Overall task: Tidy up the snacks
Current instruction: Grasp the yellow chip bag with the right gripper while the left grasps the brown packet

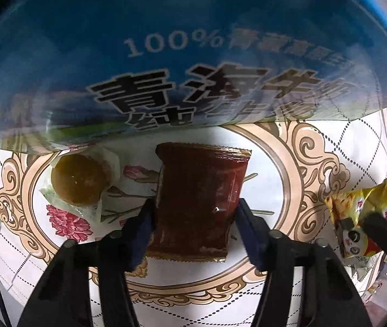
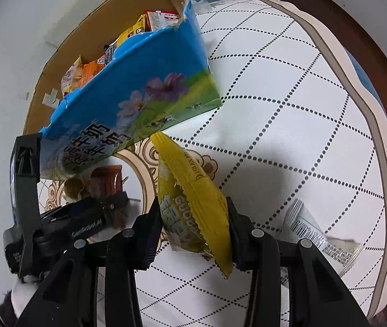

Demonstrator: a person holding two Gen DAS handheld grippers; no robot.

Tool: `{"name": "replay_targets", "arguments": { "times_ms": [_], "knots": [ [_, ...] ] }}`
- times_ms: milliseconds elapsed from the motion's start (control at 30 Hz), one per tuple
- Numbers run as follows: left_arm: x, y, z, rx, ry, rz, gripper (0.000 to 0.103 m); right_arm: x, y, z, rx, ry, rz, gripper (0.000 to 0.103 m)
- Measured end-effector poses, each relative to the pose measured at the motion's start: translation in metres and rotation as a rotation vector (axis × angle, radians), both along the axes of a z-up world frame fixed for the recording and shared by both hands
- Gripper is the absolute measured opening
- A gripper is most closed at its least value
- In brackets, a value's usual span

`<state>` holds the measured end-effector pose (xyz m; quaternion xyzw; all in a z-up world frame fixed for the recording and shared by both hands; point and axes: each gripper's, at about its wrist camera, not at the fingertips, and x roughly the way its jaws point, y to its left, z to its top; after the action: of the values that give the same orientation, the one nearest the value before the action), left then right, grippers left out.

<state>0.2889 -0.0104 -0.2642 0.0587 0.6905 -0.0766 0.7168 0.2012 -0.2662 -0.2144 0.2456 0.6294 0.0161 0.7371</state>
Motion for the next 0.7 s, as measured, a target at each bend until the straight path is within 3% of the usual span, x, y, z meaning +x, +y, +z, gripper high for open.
{"name": "replay_targets", "arguments": {
  "times_ms": [233,400,567,700],
  "knots": [
    [-0.044,0.012,0.011,-0.044,0.011,0.006,0.053,-0.006,0.014,0.023,0.0,-0.041,0.061,0.045],
    [-0.069,0.027,0.043,-0.127,-0.022,0.055,0.053,-0.01,0.02,0.05,0.014,-0.09,0.102,0.045],
    [-0.065,0.026,0.105,-0.226,-0.12,0.059,0.053,-0.001,0.02,0.095,0.033,-0.181,0.121,0.045],
    [-0.035,0.013,0.159,-0.283,-0.195,0.04,0.053,0.02,0.01,0.131,0.028,-0.257,0.08,0.045]
  ]
}}
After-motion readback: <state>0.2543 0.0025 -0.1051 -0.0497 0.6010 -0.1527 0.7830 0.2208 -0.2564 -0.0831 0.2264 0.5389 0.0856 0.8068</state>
